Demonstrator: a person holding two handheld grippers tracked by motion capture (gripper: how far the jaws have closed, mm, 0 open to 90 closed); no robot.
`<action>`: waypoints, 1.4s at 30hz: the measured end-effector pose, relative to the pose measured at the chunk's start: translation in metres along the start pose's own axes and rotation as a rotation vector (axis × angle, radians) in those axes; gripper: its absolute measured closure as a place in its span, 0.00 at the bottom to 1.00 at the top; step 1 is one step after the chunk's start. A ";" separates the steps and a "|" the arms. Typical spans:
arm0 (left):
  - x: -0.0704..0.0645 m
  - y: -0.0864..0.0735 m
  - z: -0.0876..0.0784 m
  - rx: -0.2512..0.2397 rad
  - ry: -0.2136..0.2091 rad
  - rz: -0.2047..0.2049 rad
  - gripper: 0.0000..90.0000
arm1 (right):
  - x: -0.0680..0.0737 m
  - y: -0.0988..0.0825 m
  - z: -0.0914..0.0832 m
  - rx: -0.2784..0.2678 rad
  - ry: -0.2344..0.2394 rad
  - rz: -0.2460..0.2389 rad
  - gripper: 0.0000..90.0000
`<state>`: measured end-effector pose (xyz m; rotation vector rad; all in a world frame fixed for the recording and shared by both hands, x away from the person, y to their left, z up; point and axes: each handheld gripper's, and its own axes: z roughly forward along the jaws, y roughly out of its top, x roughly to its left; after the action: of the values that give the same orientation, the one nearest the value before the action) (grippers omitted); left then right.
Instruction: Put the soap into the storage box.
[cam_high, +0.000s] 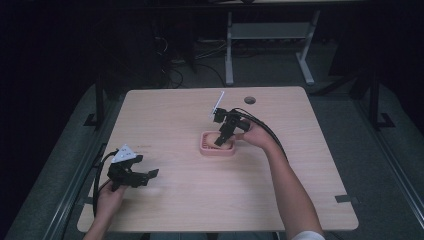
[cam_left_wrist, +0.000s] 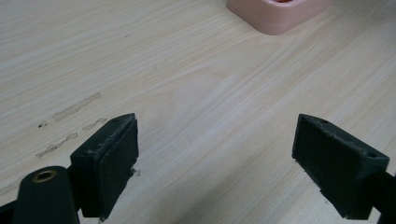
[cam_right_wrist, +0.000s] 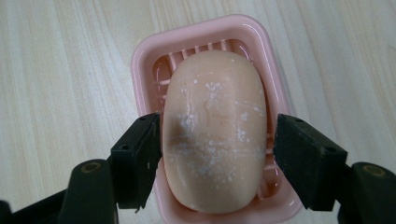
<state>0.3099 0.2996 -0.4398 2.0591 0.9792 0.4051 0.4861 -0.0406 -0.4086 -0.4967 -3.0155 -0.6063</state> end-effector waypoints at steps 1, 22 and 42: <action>0.000 0.000 0.000 0.000 0.000 0.001 0.16 | 0.000 -0.001 -0.001 -0.002 -0.001 0.004 0.34; 0.000 0.000 0.000 0.004 0.003 0.008 0.16 | -0.001 -0.019 -0.018 -0.032 -0.003 0.042 0.32; -0.001 0.000 0.000 0.004 0.003 0.006 0.16 | 0.000 -0.039 -0.028 -0.052 -0.018 0.069 0.32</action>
<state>0.3093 0.2987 -0.4403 2.0664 0.9763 0.4099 0.4733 -0.0856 -0.3973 -0.6091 -2.9921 -0.6814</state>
